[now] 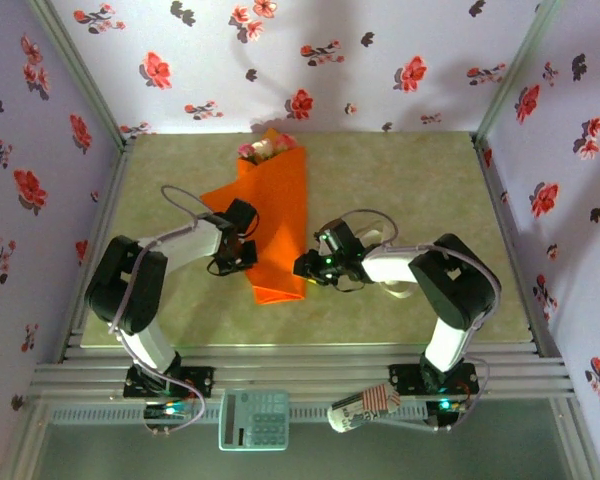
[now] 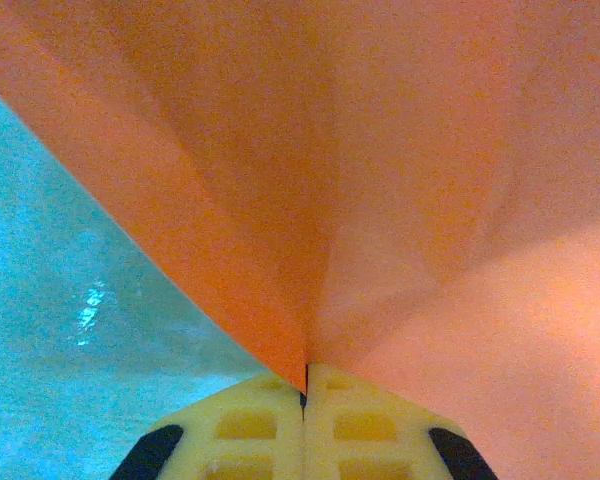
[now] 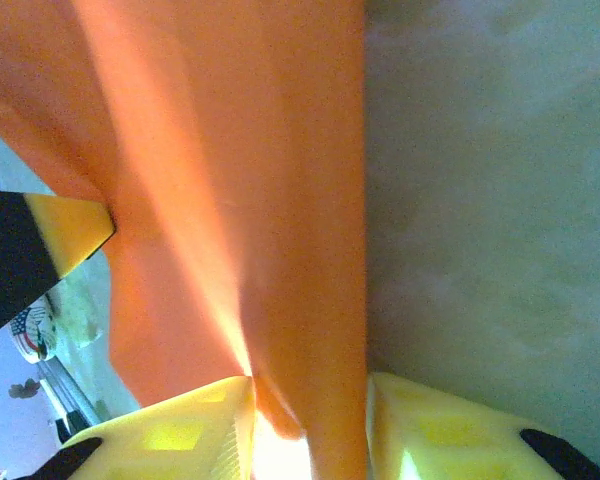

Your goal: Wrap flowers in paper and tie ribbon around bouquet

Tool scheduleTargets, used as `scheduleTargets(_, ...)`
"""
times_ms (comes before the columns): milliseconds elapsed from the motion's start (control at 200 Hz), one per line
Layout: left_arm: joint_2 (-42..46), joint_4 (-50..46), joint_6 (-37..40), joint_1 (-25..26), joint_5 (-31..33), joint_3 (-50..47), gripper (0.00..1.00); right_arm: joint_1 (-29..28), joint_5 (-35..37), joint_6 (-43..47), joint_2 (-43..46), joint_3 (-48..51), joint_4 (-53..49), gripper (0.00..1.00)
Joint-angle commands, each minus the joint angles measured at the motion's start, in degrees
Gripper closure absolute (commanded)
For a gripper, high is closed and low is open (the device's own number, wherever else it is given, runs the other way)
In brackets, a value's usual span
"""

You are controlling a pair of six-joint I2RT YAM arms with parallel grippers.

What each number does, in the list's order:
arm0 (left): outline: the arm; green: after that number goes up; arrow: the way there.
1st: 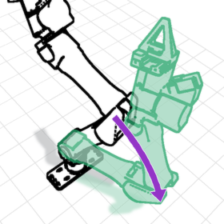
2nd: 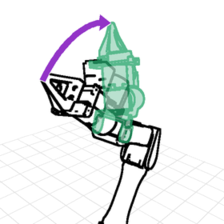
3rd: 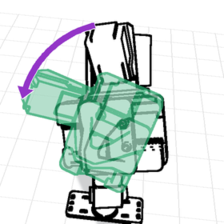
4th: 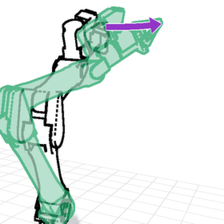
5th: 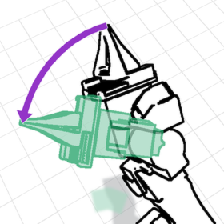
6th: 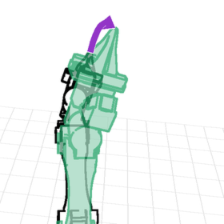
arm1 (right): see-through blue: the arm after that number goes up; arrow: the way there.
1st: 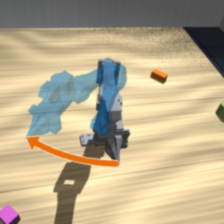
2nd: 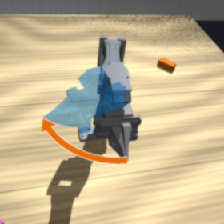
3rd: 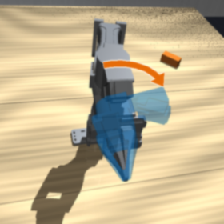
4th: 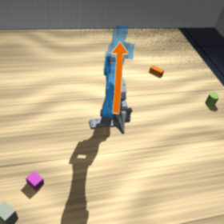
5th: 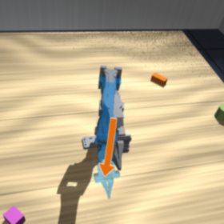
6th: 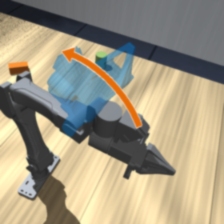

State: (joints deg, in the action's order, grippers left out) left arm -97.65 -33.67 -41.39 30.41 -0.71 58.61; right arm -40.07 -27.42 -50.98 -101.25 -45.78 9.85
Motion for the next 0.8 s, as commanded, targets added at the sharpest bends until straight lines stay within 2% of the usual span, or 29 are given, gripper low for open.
scheduleTargets(0, -0.63, -3.81, 0.37, 0.91, 2.97, 2.31, 1.0, -0.27, 0.4, 1.31, -1.55, -1.75, -0.42, 0.72)
scheduleTargets(140, -1.23, -3.64, 0.26, 1.29, 3.2, 2.71, 1.0, -0.35, 0.43, 1.24, -2.16, -1.95, -0.5, 0.88)
scheduleTargets(265, -0.95, -4.43, 0.02, 1.82, 4.2, 3.48, 1.0, -0.35, 0.65, 1.63, -1.82, -1.86, -1.26, 0.9)
scheduleTargets(355, -0.42, -5.44, -0.42, 2.28, 4.87, 3.91, 1.0, -0.31, 0.7, 1.98, -1.51, -1.9, -1.73, 1.0)
scheduleTargets(395, 0.22, -6.19, -0.83, 2.37, 5.22, 4.26, 1.0, -0.35, 0.77, 2.24, -1.43, -2.03, -2.28, 1.0)
scheduleTargets(485, 3.28, -10.42, -2.57, 3.29, 8.11, 6.52, 0.86, -0.35, 0.92, 2.55, -1.21, -2.14, -2.93, 1.0)
scheduleTargets(535, 5.62, -13.85, -4.39, 3.95, 9.87, 8.36, 0.74, -0.35, 0.78, 2.73, -1.16, -2.3, -3.25, 1.0)
scheduleTargets(575, 7.51, -15.72, -6.07, 4.5, 10.24, 9.57, 0.7, -0.31, 0.7, 2.73, -1.14, -2.31, -3.34, 1.0)
scheduleTargets(710, 11.88, -17.44, -11.9, 6.22, 4.65, 11.44, 0.69, -0.35, 0.64, 2.59, -1.14, -2.24, -3.43, 1.0)
scheduleTargets(795, 11.85, -11.8, -16.04, 6.7, -4.24, 9.12, 0.7, -0.31, 0.61, 2.55, -1.09, -2.21, -3.56, 1.0)
